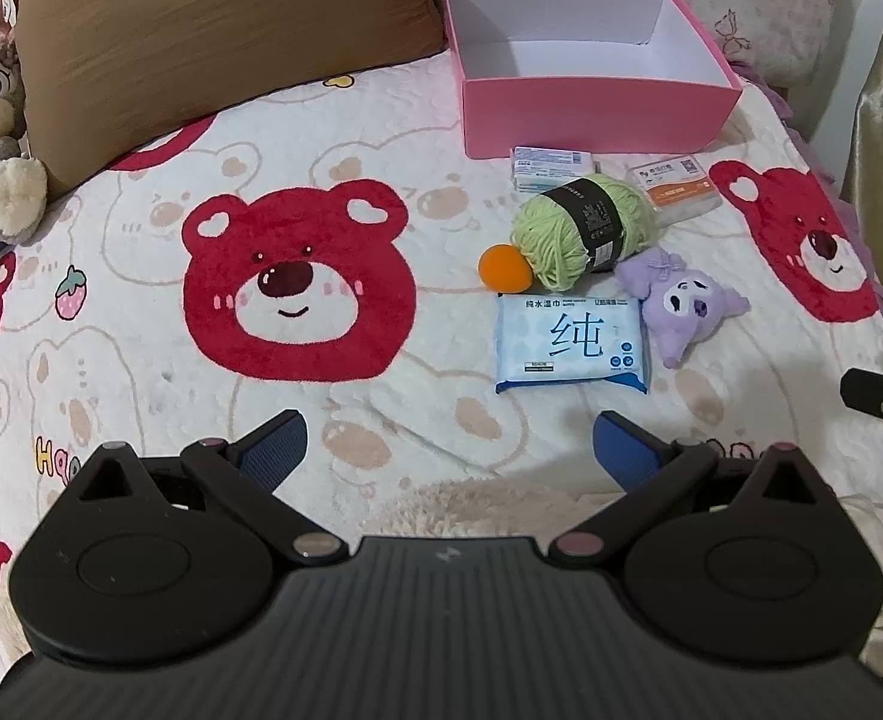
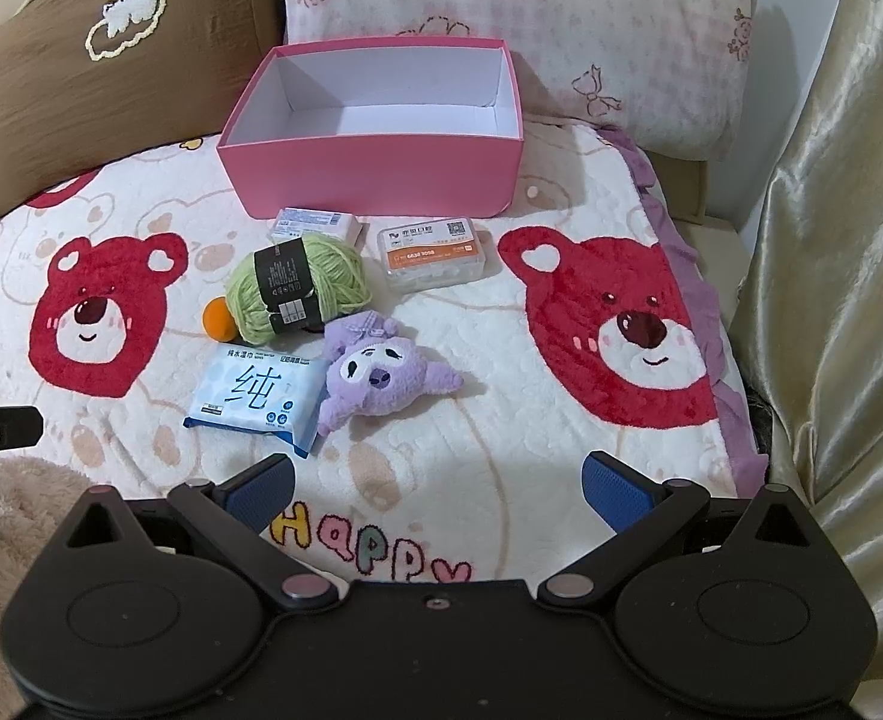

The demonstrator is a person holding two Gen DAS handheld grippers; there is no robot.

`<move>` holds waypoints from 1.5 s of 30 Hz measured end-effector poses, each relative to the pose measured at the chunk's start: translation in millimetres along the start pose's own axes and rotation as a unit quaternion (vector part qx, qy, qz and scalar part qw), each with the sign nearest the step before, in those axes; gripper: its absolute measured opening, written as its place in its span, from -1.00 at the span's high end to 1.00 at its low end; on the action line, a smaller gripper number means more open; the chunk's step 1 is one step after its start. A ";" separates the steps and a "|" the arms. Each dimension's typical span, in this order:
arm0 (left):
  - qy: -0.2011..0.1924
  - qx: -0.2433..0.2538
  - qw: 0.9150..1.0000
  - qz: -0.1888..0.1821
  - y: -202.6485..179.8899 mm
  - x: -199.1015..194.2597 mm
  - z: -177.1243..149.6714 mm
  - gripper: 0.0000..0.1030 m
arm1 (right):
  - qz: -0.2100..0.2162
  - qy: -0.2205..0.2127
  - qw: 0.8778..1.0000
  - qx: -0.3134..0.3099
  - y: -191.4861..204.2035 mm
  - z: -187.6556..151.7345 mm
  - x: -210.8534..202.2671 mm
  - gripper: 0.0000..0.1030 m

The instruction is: Organize objects

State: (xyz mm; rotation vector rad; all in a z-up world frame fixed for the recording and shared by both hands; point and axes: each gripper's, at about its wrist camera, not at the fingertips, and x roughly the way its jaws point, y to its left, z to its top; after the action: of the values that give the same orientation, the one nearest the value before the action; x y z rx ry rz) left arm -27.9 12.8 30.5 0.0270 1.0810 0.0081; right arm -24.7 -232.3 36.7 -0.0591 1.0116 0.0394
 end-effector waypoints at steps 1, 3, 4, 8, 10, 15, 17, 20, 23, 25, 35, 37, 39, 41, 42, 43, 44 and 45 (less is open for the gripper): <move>0.001 0.000 1.000 0.000 0.0 -0.1 0.0 -1.00 | 0.000 0.000 1.000 0.001 0.0 0.5 -0.3 -1.00; 0.000 0.000 1.000 -0.004 0.4 -2.8 -0.4 -1.00 | 0.000 0.000 1.000 0.001 0.1 0.0 -0.4 -1.00; -0.003 -0.001 1.000 -0.006 0.8 -4.7 -0.8 -1.00 | 0.000 0.000 1.000 0.001 0.1 0.4 -0.5 -1.00; -0.009 -0.001 1.000 -0.008 0.7 -10.8 -2.9 -1.00 | -0.002 0.002 1.000 0.000 0.1 0.2 0.3 -1.00; -0.010 0.000 1.000 -0.010 1.1 -12.9 -2.8 -1.00 | -0.003 0.003 1.000 -0.001 0.0 0.5 0.2 -1.00; -0.013 -0.005 1.000 -0.014 4.4 -14.5 -2.2 -1.00 | -0.006 0.007 1.000 -0.004 1.4 0.6 1.2 -1.00; -0.013 -0.007 1.000 -0.016 5.3 -14.7 -2.0 -1.00 | -0.008 0.009 1.000 -0.006 2.3 0.3 2.1 -1.00; -0.014 -0.010 1.000 -0.025 7.5 -17.0 4.9 -1.00 | 0.001 0.003 1.000 -0.009 3.1 1.3 -1.3 -1.00; -0.022 -0.008 0.999 -0.034 9.8 -23.4 17.9 -0.96 | 0.019 -0.017 0.999 -0.024 4.6 4.2 -13.2 -1.00; -0.036 0.004 0.999 -0.027 9.5 -30.2 27.9 -0.96 | 0.025 -0.036 0.998 -0.040 7.7 7.3 -23.6 -1.00; -0.063 0.028 0.996 -0.058 5.7 -10.2 84.4 -0.95 | 0.114 -0.162 0.973 -0.115 22.4 17.7 -30.7 -1.00; -0.078 0.035 0.995 -0.058 2.9 0.9 94.9 -0.90 | 0.116 -0.153 0.974 -0.118 25.1 26.1 -15.7 -1.00; -0.089 0.043 0.992 -0.073 0.0 12.0 105.4 -0.90 | 0.118 -0.149 0.974 -0.124 27.7 32.0 -3.6 -1.00; -0.091 0.045 0.991 -0.086 -3.6 26.1 114.3 -0.90 | 0.125 -0.151 0.971 -0.134 29.2 36.6 9.3 -1.00; -0.090 0.042 0.991 -0.090 -4.6 33.0 117.3 -0.90 | 0.132 -0.152 0.970 -0.137 29.7 37.4 14.4 -1.00; -0.089 0.039 0.991 -0.095 -6.0 41.7 119.7 -0.90 | 0.139 -0.151 0.969 -0.140 30.2 39.5 19.4 -1.00; -0.085 0.036 0.991 -0.100 -6.9 49.7 120.6 -0.89 | 0.146 -0.152 0.967 -0.142 31.4 40.8 24.3 -1.00; -0.079 0.032 0.990 -0.108 -7.6 59.1 121.0 -0.88 | 0.155 -0.155 0.965 -0.146 32.8 42.0 29.0 -1.00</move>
State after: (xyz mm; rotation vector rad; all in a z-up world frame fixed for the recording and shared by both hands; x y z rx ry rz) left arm 106.6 4.2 35.1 -0.0308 0.9202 -0.2204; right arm 24.3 -196.6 33.3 -0.1588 0.6879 0.4717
